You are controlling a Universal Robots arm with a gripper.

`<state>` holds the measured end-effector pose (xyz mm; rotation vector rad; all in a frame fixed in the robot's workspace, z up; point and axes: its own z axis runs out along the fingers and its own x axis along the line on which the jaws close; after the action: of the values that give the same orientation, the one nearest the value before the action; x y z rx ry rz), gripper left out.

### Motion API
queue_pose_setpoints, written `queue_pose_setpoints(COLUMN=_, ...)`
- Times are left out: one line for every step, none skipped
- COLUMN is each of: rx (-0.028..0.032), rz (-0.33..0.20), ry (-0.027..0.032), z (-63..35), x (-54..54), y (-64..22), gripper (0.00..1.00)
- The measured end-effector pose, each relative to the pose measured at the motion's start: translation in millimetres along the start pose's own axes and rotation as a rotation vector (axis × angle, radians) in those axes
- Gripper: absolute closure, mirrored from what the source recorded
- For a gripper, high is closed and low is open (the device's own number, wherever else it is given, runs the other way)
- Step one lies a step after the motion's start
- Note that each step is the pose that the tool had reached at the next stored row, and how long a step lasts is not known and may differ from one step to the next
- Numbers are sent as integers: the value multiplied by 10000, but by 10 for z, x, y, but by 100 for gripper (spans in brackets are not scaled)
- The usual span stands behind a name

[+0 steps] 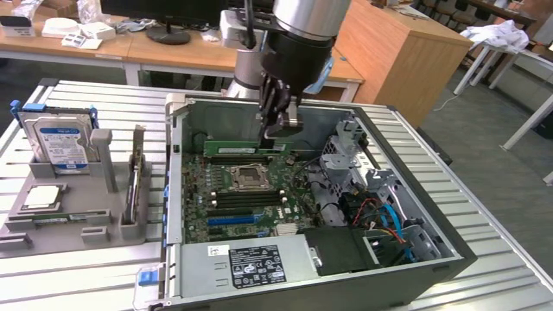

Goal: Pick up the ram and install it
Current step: 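Pick up the ram and move it above insertion slot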

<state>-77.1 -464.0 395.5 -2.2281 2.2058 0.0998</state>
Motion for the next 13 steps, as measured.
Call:
queue_pose_setpoints(rx=0, rz=0, ry=0, z=-1, x=0, y=-24, gripper=88)
queue_pose_setpoints(rx=0, rz=-1, ry=-1, z=-2, x=0, y=-51, gripper=88)
queue_pose_setpoints(rx=-1, rz=-1, ry=-1, z=-6, x=1, y=-156, gripper=88)
queue_pose_setpoints(rx=-1, rz=-2, ry=-1, z=-10, x=2, y=-247, gripper=88)
queue_pose_setpoints(rx=0, rz=-1, ry=-1, z=-14, x=3, y=-336, gripper=88)
queue_pose_setpoints(rx=-1, rz=-2, ry=-1, z=-15, x=4, y=-375, gripper=88)
queue_pose_setpoints(rx=0, rz=-2, ry=-1, z=-16, x=4, y=-375, gripper=88)
queue_pose_setpoints(rx=0, rz=-1, ry=-1, z=-16, x=3, y=-375, gripper=88)
queue_pose_setpoints(rx=0, rz=-2, ry=-1, z=-15, x=4, y=-375, gripper=88)
queue_pose_setpoints(rx=0, rz=-1, ry=-1, z=-15, x=4, y=-375, gripper=88)
queue_pose_setpoints(rx=-1, rz=-1, ry=0, z=-16, x=4, y=-375, gripper=88)
queue_pose_setpoints(rx=-1, rz=-1, ry=0, z=-16, x=3, y=-375, gripper=88)
queue_pose_setpoints(rx=-1, rz=-1, ry=-1, z=-15, x=4, y=-375, gripper=88)
